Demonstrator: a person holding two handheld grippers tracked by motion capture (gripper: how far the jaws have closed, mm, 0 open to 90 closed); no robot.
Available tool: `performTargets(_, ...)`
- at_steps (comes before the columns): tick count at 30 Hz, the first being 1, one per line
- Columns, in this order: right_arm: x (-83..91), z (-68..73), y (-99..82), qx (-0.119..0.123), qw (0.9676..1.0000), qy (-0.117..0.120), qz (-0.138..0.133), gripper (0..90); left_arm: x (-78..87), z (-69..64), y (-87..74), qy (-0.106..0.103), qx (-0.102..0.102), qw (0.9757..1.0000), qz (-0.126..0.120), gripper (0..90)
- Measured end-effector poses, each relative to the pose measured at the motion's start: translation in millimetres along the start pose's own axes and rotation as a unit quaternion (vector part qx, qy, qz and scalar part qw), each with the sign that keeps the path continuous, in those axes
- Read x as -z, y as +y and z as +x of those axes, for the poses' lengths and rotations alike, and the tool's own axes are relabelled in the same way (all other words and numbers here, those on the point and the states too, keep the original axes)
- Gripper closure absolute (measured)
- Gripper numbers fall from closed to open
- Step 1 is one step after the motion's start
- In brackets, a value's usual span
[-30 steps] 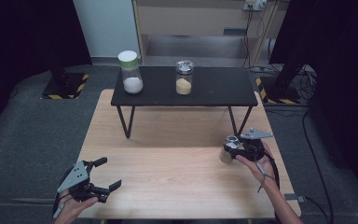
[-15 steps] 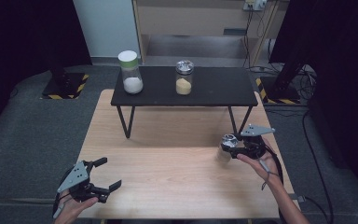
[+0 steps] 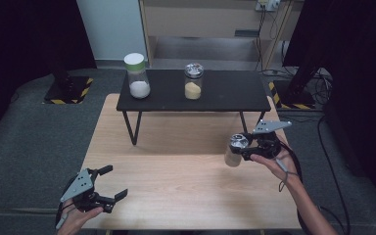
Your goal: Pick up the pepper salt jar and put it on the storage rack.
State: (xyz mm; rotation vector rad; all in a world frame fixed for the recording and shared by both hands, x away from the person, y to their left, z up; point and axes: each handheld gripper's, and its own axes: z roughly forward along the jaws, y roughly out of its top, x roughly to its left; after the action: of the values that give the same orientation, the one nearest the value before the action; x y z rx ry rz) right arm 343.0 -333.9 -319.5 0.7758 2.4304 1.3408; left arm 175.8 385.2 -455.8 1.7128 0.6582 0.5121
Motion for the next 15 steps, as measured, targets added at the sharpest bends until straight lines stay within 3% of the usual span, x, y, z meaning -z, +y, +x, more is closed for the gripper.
performTargets(7,10.7,-6.2,31.1,0.002,0.9997,0.019,0.015,35.3,0.0,0.1,0.0,0.0,0.0,1.0,0.0,0.0)
performTargets(15,18.9,-5.2,56.8,0.012,0.9996,0.022,0.013,35.3,-0.1,0.2,0.0,0.0,0.0,1.0,0.0,0.0)
